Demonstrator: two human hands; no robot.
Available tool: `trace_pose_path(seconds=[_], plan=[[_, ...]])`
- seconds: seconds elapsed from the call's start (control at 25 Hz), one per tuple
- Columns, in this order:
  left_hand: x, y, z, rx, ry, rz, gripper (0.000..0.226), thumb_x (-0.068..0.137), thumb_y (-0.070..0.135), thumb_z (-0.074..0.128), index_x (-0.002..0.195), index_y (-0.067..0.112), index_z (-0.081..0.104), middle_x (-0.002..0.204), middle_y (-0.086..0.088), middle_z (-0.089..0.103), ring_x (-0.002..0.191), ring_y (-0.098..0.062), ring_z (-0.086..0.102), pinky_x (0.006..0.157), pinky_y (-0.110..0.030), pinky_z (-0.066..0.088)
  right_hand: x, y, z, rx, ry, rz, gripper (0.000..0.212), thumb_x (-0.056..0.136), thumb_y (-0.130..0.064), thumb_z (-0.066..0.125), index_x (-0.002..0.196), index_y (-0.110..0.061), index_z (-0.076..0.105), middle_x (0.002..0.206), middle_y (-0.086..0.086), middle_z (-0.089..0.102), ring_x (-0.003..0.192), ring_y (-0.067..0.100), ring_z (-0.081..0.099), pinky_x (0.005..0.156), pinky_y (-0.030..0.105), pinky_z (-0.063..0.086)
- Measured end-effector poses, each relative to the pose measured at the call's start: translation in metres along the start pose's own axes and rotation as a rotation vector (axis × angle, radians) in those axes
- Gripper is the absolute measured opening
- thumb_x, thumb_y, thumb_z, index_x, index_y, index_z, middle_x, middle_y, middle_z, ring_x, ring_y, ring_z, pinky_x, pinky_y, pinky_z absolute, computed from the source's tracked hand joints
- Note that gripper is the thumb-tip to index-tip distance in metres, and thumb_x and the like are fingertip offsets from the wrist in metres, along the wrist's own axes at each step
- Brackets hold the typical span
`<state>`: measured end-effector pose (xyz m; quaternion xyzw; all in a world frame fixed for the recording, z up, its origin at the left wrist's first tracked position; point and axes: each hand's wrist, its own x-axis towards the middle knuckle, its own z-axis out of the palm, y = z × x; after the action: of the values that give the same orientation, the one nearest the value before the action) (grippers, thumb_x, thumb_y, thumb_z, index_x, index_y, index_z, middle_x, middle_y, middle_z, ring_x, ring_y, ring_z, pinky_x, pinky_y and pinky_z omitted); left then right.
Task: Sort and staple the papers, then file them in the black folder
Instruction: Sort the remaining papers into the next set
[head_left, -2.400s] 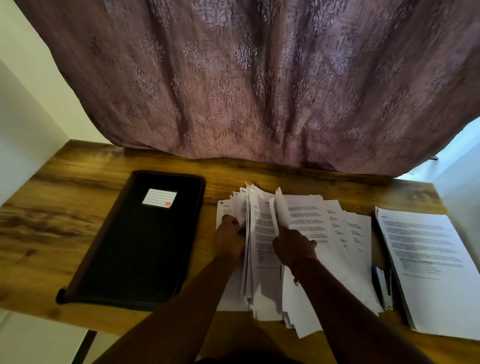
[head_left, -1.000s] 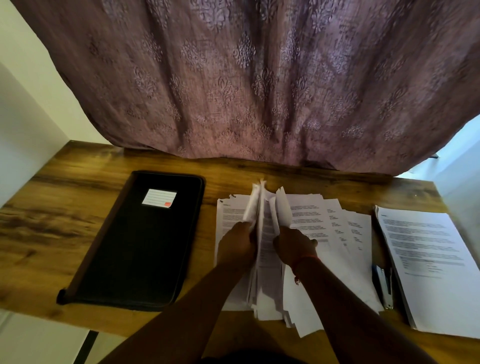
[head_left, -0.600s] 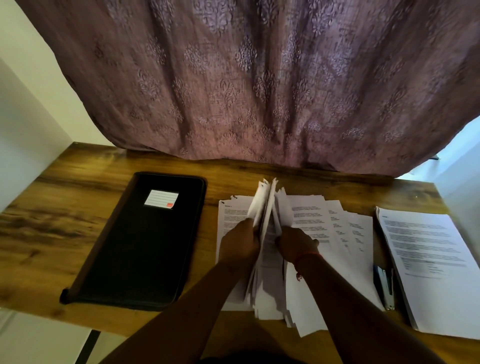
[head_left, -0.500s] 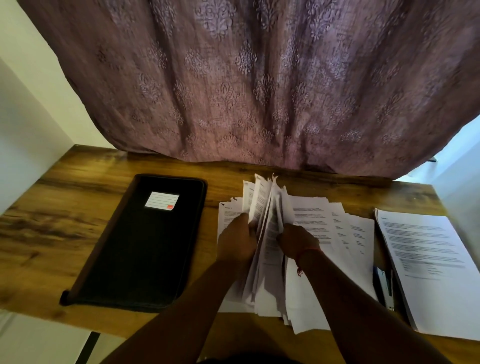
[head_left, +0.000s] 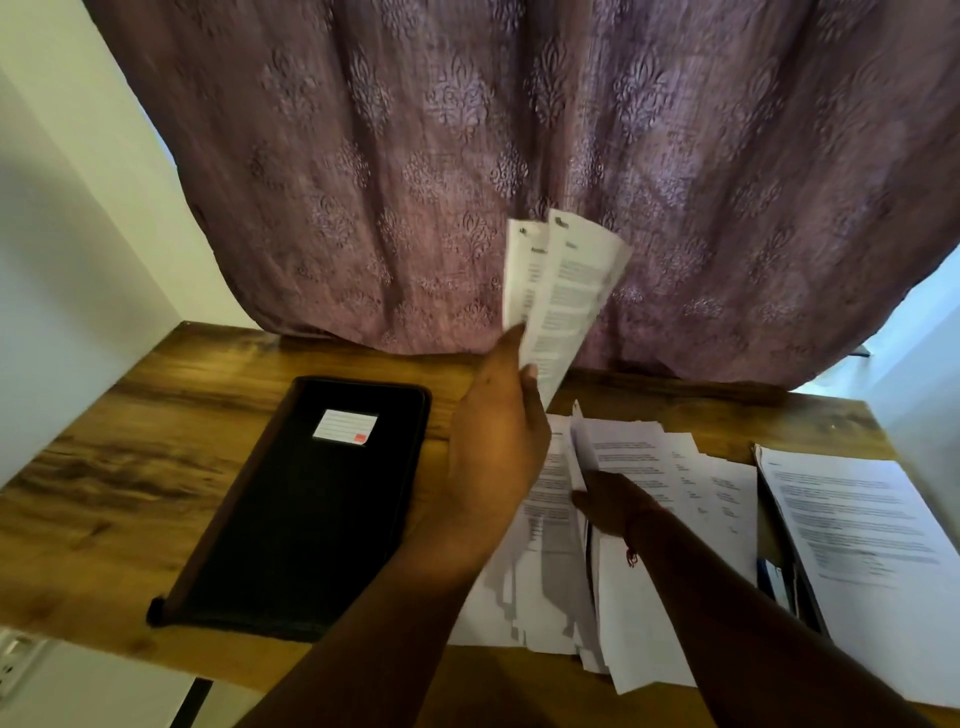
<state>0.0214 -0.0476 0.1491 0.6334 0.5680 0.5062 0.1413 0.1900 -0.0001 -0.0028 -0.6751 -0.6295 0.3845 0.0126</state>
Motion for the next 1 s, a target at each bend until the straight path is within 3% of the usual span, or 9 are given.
trace_pose_path(seconds=[0.08,0.16,0.28,0.36,0.44,0.56,0.76,0.88,1.0], plan=[[0.005,-0.003,-0.005,-0.197,0.093,-0.056,0.038,0.102,0.014,0.048,0.138,0.025,0.045,0.125,0.011,0.062,0.111,0.002,0.059,0.094,-0.014,0.048,-0.003,0.007,-0.005,0.048,0.014,-0.033,0.032,0.096,-0.039,0.055,0.123,-0.021,0.057,0.114,0.003,0.064,0.109,0.022,0.059,0.100,0.037,0.047],[0.009,-0.023,-0.003,-0.316,0.130,-0.212,0.039,0.102,0.010,0.049,0.136,0.027,0.045,0.113,0.022,0.059,0.100,0.008,0.059,0.084,-0.007,0.045,0.005,0.029,-0.008,0.124,0.043,-0.081,0.040,0.086,-0.056,0.060,0.108,-0.023,0.067,0.104,0.000,0.069,0.099,0.019,0.063,0.096,0.042,0.052],[-0.004,-0.077,0.006,-0.259,0.144,-0.446,0.045,0.100,0.007,0.049,0.141,0.022,0.044,0.117,0.010,0.061,0.110,-0.014,0.059,0.087,-0.021,0.043,0.024,0.070,-0.010,0.276,0.078,-0.160,0.060,0.064,-0.080,0.062,0.093,-0.028,0.070,0.093,0.003,0.071,0.092,0.024,0.067,0.087,0.052,0.056],[-0.022,-0.115,0.012,-0.164,0.128,-0.507,0.046,0.099,0.007,0.049,0.142,0.019,0.044,0.126,-0.003,0.062,0.118,-0.027,0.058,0.091,-0.028,0.041,-0.018,0.050,-0.030,0.327,0.099,-0.137,0.050,0.073,-0.066,0.069,0.103,-0.026,0.066,0.104,0.004,0.069,0.103,0.025,0.063,0.098,0.050,0.050],[-0.035,-0.136,0.014,-0.081,0.104,-0.531,0.046,0.099,0.012,0.049,0.144,0.021,0.043,0.131,-0.008,0.061,0.119,-0.033,0.058,0.094,-0.034,0.044,-0.052,0.029,-0.041,0.267,0.119,-0.096,0.034,0.092,-0.037,0.063,0.121,-0.021,0.056,0.118,0.004,0.061,0.114,0.025,0.056,0.106,0.045,0.043],[-0.042,-0.137,0.014,0.041,0.025,-0.539,0.049,0.101,0.018,0.048,0.149,0.023,0.037,0.139,-0.007,0.056,0.122,-0.033,0.057,0.099,-0.043,0.047,-0.060,0.026,-0.041,0.128,0.100,-0.075,0.035,0.100,-0.029,0.050,0.134,-0.018,0.047,0.117,0.001,0.056,0.120,0.027,0.054,0.105,0.046,0.043],[-0.066,-0.138,0.030,0.069,-0.158,-0.381,0.053,0.101,0.017,0.050,0.150,0.027,0.034,0.146,0.003,0.048,0.130,-0.016,0.050,0.096,-0.022,0.042,-0.057,0.023,-0.037,0.075,0.117,-0.122,0.037,0.101,-0.031,0.049,0.136,-0.021,0.047,0.124,0.003,0.059,0.119,0.027,0.056,0.104,0.047,0.044],[-0.077,-0.138,0.032,0.022,-0.238,-0.375,0.057,0.101,0.013,0.049,0.152,0.030,0.030,0.147,0.009,0.044,0.122,0.000,0.042,0.086,-0.008,0.039,-0.052,0.012,-0.034,0.046,0.097,-0.117,0.033,0.099,-0.046,0.046,0.121,-0.024,0.055,0.111,-0.001,0.062,0.105,0.020,0.060,0.100,0.040,0.049],[-0.074,-0.137,0.025,-0.002,-0.203,-0.317,0.054,0.104,0.021,0.044,0.151,0.038,0.026,0.143,0.014,0.043,0.123,-0.005,0.048,0.088,-0.006,0.042,-0.046,0.009,-0.037,-0.020,0.095,-0.092,0.045,0.098,-0.055,0.036,0.094,-0.018,0.060,0.101,0.002,0.064,0.096,0.020,0.060,0.092,0.035,0.049]])
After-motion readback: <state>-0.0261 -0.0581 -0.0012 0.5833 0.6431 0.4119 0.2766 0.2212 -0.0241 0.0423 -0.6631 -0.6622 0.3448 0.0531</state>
